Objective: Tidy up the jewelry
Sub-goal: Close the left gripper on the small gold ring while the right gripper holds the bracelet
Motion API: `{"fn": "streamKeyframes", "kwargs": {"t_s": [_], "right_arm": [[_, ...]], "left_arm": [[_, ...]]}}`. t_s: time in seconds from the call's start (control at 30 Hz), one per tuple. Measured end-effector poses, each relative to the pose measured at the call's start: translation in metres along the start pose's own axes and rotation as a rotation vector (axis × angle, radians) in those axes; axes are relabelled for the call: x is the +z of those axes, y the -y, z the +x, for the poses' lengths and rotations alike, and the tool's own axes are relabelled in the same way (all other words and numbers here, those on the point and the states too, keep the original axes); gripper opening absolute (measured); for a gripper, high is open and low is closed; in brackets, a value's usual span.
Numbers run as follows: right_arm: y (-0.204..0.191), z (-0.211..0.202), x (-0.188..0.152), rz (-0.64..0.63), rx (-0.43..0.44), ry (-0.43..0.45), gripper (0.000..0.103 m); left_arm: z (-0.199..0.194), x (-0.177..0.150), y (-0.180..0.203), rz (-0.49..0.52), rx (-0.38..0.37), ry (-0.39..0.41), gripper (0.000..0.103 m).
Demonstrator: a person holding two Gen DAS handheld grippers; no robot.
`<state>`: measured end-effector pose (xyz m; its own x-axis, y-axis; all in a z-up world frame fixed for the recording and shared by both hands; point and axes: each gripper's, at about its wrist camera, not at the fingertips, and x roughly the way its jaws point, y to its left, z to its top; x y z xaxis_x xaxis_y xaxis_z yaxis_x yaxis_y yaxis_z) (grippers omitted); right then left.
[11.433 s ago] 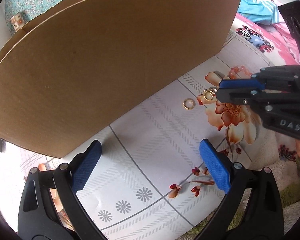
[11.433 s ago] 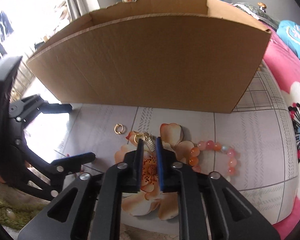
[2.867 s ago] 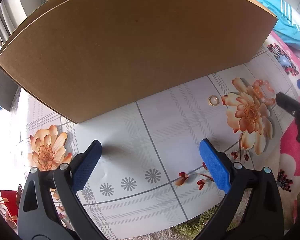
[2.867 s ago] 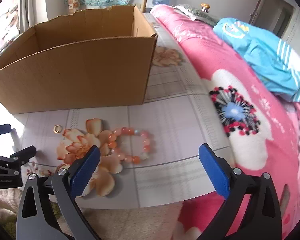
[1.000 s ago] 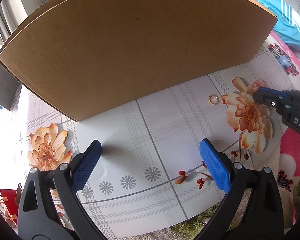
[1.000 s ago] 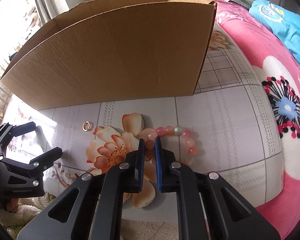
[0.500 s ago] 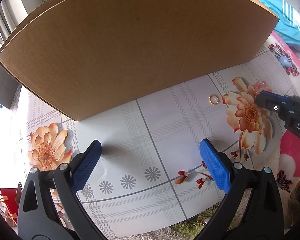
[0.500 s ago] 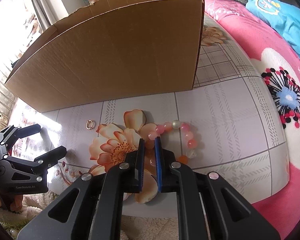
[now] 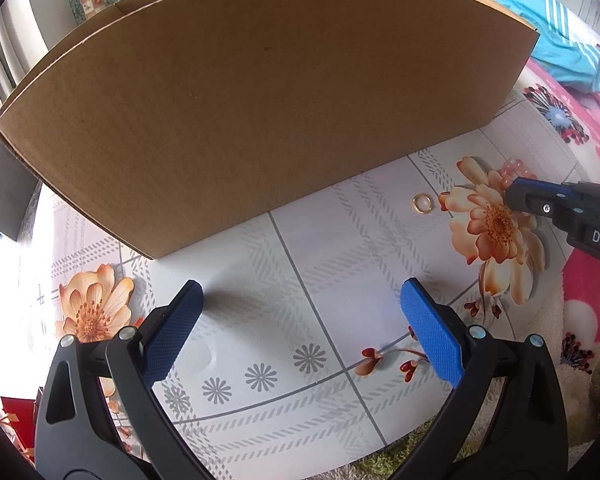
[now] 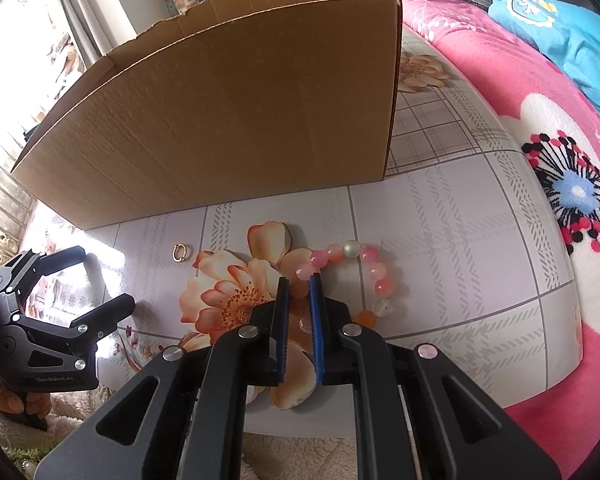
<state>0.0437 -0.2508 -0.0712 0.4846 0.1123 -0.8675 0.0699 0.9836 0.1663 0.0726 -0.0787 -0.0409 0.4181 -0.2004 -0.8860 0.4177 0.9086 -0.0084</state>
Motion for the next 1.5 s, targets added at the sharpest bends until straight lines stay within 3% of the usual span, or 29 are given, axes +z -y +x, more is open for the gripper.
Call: {"fn": "streamKeyframes", "kwargs": {"t_s": [0.1,0.2,0.33,0.37,0.4,0.6,0.9,1.5], "right_arm": [[-0.002,0.000,-0.001,-0.003,-0.004,0.004,0.010],[-0.001,-0.001,-0.002,0.005,0.003,0.004,0.010],[0.001,-0.001,-0.002,0.019,0.021,0.007,0.010],[0.002,-0.001,-0.002,0.020,0.025,0.008,0.010],[0.002,-0.001,-0.002,0.023,0.029,0.010,0.010],[0.009,0.000,-0.001,0.041,0.059,0.012,0.010],[0.016,0.000,0.000,0.039,0.072,0.011,0.010],[0.014,-0.001,0.001,0.036,0.071,0.010,0.010]], "left_arm": [[-0.010,-0.004,0.008,0.051,0.016,0.082,0.096],[-0.030,-0.007,0.021,0.120,-0.041,0.202,0.096],[-0.039,-0.004,0.035,0.171,-0.110,0.260,0.094],[-0.039,-0.002,0.039,0.186,-0.123,0.269,0.089],[-0.037,0.000,0.041,0.198,-0.131,0.272,0.079],[-0.020,0.011,0.051,0.243,-0.186,0.210,0.047],[-0.003,0.021,0.054,0.293,-0.197,0.165,0.021],[0.006,0.023,0.059,0.325,-0.197,0.154,0.017]]}}
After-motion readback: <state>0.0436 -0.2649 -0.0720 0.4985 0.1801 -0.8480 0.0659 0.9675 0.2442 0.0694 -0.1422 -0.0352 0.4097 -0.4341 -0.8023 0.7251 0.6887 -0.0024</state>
